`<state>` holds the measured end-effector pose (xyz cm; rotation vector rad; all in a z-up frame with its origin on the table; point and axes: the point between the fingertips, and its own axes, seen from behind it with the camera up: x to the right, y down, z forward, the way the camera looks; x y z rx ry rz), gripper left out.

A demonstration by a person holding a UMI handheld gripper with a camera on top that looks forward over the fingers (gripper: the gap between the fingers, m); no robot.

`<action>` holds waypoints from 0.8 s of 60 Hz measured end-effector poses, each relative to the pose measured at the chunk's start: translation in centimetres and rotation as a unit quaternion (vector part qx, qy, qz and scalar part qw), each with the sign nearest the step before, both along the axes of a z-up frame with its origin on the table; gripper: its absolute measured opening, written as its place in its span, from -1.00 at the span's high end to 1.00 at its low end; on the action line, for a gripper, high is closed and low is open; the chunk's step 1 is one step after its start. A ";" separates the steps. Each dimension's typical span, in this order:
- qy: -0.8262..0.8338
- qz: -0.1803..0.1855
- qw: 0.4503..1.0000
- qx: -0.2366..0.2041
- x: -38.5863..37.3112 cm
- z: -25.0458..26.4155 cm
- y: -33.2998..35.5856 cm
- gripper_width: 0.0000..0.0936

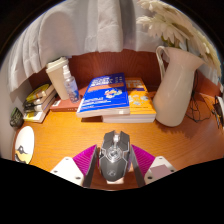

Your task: Arrange mouse

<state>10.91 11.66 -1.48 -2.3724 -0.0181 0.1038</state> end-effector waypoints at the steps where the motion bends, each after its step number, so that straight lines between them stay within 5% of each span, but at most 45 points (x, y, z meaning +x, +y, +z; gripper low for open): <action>1: -0.001 0.001 1.000 0.000 -0.1 0.0 0.2 -0.33; 19: -0.031 0.031 0.999 0.010 -0.9 0.0 1.9 0.07; 34: -0.020 -0.003 1.000 -0.016 -1.7 0.9 1.5 0.21; 48: -0.013 -0.066 0.992 0.111 -6.1 16.7 2.7 0.20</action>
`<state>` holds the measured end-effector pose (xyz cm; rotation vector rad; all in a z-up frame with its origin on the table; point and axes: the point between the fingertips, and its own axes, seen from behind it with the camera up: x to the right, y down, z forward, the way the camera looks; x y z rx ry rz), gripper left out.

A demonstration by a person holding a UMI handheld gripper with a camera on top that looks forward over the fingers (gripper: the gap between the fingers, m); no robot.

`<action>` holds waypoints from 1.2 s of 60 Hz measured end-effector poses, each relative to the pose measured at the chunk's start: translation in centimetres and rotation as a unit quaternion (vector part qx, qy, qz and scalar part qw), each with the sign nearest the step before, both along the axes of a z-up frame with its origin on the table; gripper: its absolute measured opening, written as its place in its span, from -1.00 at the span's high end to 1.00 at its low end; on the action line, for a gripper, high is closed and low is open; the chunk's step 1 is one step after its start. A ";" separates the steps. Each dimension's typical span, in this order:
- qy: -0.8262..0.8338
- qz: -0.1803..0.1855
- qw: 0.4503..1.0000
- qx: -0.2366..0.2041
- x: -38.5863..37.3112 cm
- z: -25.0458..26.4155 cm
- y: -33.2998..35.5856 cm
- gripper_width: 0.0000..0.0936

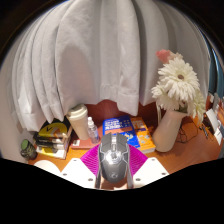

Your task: Arrange mouse

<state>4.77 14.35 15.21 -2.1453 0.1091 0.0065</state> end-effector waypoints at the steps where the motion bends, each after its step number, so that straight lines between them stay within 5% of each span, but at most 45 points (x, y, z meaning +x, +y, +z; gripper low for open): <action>1: 0.000 -0.001 1.000 0.008 -0.7 1.2 0.0 0.20; 9: 0.000 0.014 0.998 0.065 -8.0 9.1 -0.7 0.19; 16: 0.004 0.043 0.996 0.077 -16.2 10.6 -1.5 0.20; 30: 0.000 0.093 0.996 -0.018 -29.6 -2.4 -3.7 0.22; 41: -0.007 0.093 0.990 -0.109 -32.9 -13.7 -6.6 0.31; 53: -0.022 0.089 0.989 -0.115 -33.2 -16.4 -7.1 0.29; 62: -0.013 0.083 0.988 -0.126 -33.2 -16.5 -7.1 -0.08; 68: 0.002 0.072 0.989 -0.131 -32.4 -14.9 -7.7 -0.68; 72: 0.011 0.075 0.991 -0.111 -31.6 -12.1 -8.1 -0.79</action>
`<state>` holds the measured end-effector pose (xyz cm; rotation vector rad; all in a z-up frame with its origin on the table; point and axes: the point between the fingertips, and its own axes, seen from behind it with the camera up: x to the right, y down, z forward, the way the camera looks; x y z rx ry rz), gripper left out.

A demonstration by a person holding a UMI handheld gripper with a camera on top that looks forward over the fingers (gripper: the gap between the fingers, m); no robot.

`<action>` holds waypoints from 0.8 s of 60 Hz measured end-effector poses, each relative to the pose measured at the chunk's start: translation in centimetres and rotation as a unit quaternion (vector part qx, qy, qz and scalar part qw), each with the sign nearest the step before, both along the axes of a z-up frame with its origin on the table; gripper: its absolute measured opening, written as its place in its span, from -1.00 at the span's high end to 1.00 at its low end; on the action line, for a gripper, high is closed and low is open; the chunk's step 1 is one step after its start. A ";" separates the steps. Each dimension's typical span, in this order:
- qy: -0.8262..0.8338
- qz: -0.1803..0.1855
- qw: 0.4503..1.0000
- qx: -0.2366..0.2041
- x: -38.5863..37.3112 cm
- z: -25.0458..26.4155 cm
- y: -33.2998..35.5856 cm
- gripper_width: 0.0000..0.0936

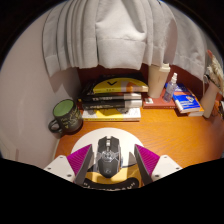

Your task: Arrange mouse

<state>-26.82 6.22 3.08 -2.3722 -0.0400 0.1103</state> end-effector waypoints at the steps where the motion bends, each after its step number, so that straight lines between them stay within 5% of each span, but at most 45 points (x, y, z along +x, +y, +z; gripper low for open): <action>1: 0.002 0.002 1.000 0.005 0.3 0.8 -0.2 -0.79; 22: 0.008 0.008 0.995 0.103 14.2 17.7 -10.4 -0.79; 48: -0.005 -0.023 0.990 0.139 29.2 21.1 -23.0 -0.78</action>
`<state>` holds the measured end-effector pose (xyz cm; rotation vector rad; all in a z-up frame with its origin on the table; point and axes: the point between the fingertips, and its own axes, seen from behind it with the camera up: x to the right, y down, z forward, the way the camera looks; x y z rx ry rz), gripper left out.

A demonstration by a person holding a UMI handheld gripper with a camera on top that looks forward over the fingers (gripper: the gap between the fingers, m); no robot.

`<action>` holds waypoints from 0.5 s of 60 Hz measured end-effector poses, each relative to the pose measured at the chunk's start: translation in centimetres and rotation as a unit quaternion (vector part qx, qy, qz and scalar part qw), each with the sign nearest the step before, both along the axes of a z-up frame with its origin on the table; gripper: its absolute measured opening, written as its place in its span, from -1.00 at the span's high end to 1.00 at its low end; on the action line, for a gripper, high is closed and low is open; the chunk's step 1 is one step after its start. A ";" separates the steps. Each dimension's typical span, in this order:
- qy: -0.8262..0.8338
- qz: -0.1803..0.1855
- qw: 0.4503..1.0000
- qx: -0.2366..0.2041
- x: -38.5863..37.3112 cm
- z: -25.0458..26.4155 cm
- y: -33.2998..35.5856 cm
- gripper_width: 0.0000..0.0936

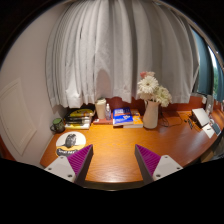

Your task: Arrange mouse

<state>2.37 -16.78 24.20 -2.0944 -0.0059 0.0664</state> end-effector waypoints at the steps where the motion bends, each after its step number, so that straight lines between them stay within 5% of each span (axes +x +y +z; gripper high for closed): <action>1: 0.000 -0.002 1.000 -0.001 0.4 -0.1 -0.3 -0.78; 30: 0.009 -0.010 1.000 -0.015 4.1 -2.1 -4.7 -0.79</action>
